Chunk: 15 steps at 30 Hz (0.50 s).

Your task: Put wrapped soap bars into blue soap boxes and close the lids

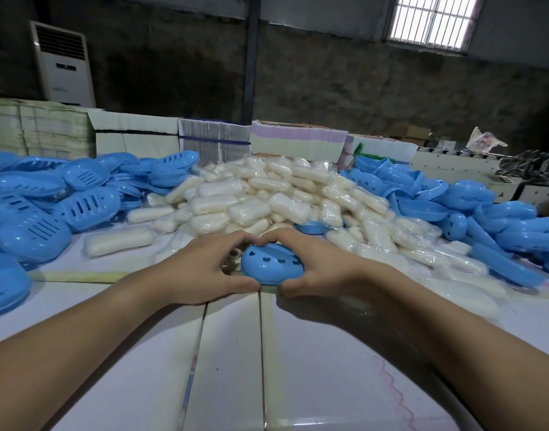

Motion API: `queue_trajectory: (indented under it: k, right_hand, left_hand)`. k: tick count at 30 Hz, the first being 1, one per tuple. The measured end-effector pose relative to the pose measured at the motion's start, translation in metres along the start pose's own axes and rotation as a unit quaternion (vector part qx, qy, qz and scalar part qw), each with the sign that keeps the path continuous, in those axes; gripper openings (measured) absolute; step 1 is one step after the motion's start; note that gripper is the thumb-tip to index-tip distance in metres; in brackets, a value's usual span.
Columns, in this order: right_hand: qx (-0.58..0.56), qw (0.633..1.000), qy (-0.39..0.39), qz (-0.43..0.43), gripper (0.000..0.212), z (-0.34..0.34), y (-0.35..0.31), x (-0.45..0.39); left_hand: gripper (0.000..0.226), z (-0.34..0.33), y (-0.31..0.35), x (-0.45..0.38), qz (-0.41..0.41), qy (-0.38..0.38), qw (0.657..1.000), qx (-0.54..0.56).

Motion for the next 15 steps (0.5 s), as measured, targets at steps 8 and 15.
queue_trajectory:
  k: [8,15]
  right_hand:
    - [-0.037,0.993,0.115,0.009,0.061,0.023,0.003,0.011]
    - [-0.056,0.955,0.282,-0.080,0.052,0.092,0.049,0.067]
  left_hand:
    - [0.070,0.009,-0.004,0.002,0.000,0.034,0.999,0.039]
    - [0.067,0.010,-0.008,0.006,0.000,0.020,0.999,0.039]
Point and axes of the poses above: each hand's wrist, its own x-axis away from the middle knuckle, its own z-axis out of the back of the hand, y = z × x, the point moved 6 cm from there along -x, towards the middle knuckle, and after that the axes turned 2 degrees about y, right-handed, at the moved point
